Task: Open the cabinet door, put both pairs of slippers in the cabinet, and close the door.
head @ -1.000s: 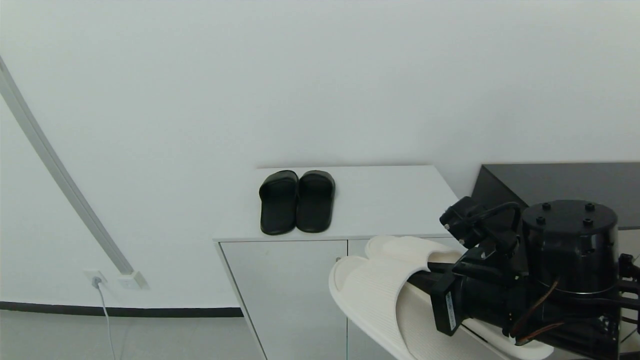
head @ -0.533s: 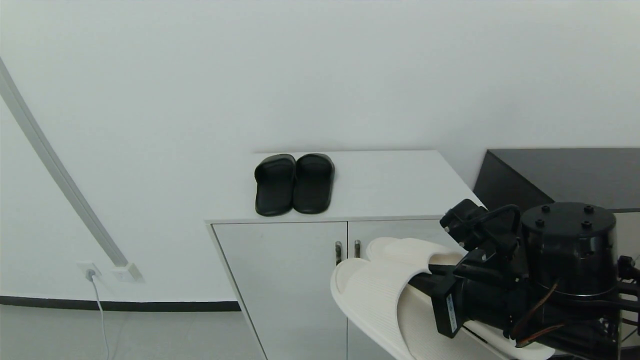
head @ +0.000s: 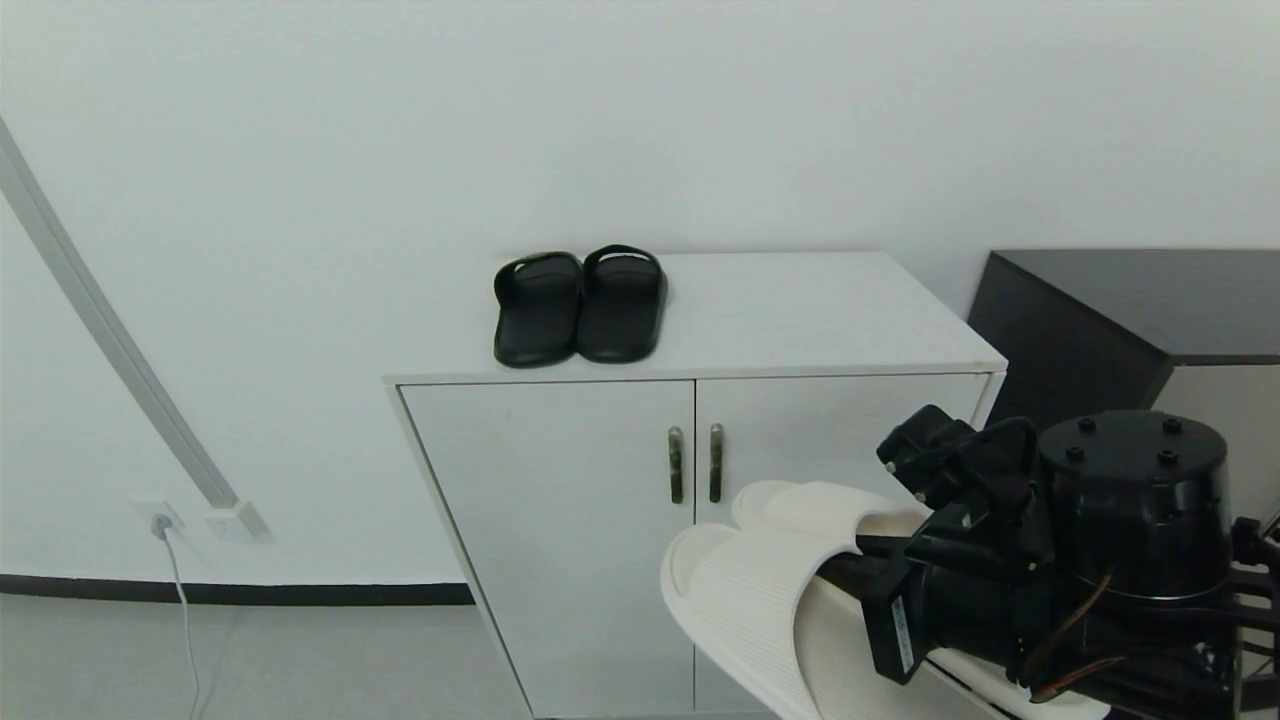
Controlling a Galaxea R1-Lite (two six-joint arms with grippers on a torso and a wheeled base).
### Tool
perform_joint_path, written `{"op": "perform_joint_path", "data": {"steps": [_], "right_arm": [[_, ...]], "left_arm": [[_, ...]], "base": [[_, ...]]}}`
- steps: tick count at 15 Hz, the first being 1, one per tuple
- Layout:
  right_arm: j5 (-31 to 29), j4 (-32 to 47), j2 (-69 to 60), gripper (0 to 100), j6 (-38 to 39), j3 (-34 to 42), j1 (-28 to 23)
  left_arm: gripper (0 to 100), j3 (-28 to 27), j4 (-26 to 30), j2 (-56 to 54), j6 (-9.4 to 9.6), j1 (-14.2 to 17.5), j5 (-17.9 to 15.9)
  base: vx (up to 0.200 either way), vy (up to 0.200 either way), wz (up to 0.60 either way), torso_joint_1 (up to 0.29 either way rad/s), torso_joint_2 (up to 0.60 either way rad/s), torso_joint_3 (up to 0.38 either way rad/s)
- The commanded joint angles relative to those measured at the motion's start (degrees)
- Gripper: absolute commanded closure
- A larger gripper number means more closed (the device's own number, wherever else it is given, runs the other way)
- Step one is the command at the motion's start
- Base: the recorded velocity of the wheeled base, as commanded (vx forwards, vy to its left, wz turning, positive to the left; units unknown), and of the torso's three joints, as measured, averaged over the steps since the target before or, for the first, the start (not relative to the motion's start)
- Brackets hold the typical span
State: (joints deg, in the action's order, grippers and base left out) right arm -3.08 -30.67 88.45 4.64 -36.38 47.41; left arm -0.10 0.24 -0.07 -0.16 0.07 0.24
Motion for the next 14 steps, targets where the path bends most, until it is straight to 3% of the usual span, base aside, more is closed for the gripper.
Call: {"op": "perform_joint_path", "data": {"steps": [1, 14], "right_arm": [[0.01, 0.0, 0.23, 100, 0.01, -0.01, 0.14], [-0.08, 0.0, 0.31, 100, -0.07, 0.43, 0.4]], "left_arm": [[0, 0.01, 0.02, 0.07, -0.02, 0.01, 0.02], [0, 0.01, 0.02, 0.07, -0.02, 0.01, 0.02]], "base": [[0.0, 0.0, 0.0, -0.178, 0.51, 0.325], [0.0, 0.0, 0.0, -0.13, 0.47, 0.341]]}}
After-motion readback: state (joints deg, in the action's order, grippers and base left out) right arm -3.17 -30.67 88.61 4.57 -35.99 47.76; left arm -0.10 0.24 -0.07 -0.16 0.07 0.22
